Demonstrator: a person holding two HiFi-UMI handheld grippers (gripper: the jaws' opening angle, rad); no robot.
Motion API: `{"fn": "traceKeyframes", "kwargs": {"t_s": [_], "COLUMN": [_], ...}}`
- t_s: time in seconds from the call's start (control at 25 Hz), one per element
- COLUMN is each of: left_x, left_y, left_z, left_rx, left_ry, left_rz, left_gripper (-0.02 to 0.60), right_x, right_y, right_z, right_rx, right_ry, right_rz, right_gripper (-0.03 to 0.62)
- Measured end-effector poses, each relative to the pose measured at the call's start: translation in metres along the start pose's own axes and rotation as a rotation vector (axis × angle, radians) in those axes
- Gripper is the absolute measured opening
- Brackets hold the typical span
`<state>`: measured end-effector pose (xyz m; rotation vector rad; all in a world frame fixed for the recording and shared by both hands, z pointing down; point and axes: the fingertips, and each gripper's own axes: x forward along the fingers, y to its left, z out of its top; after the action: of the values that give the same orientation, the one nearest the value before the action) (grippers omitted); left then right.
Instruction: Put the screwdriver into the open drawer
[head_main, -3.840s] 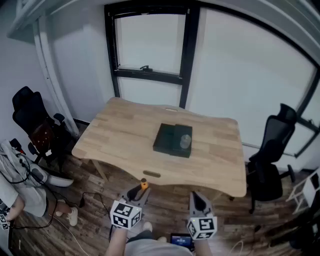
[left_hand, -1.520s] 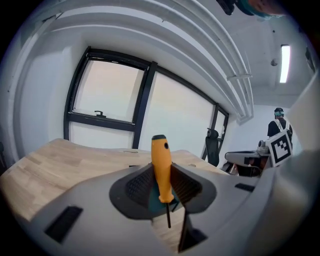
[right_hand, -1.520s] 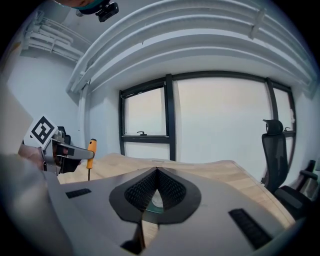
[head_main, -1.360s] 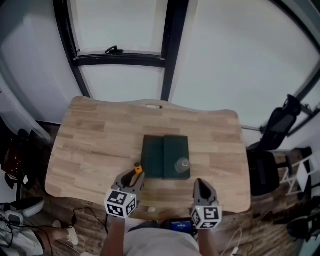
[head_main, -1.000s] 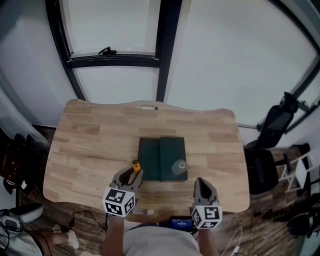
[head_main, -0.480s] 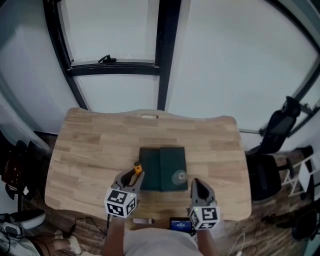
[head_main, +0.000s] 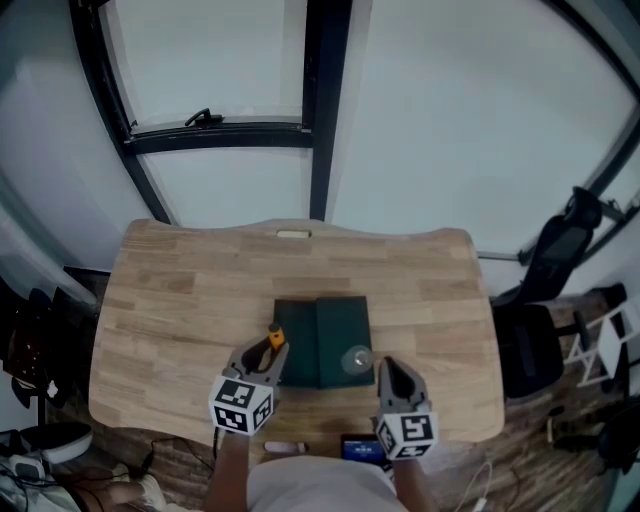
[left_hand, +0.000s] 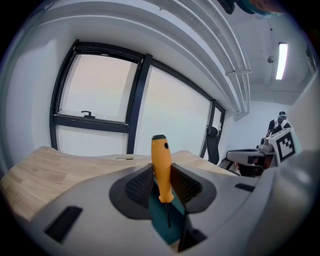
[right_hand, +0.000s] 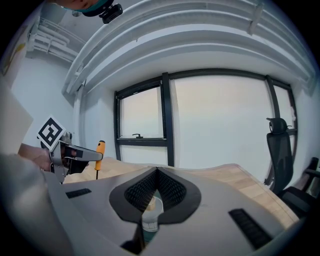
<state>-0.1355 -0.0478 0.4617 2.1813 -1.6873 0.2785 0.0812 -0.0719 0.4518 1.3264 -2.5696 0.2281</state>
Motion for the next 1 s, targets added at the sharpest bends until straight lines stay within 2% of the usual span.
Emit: {"fn": "traceKeyframes", "kwargs": {"t_s": [0.68,1.0], "left_x": [0.009,0.018], "left_y": [0.008,0.006], "left_z": [-0.034,-0.051], "left_rx": [-0.022,0.007], "left_ry": [0.076,0.135], "left_rz": [0.0,-0.005], "left_gripper": [0.109,0.109], "right_x": [0.005,0.006], "right_y": [-0.006,-0.014], "right_z": [-0.024,-0.037], "right_rx": [0.024,0.054], "right_ry": [0.047,0.075], "right_rz": [-0.007,-0.012], "right_gripper": [-0.003,-0.003]}}
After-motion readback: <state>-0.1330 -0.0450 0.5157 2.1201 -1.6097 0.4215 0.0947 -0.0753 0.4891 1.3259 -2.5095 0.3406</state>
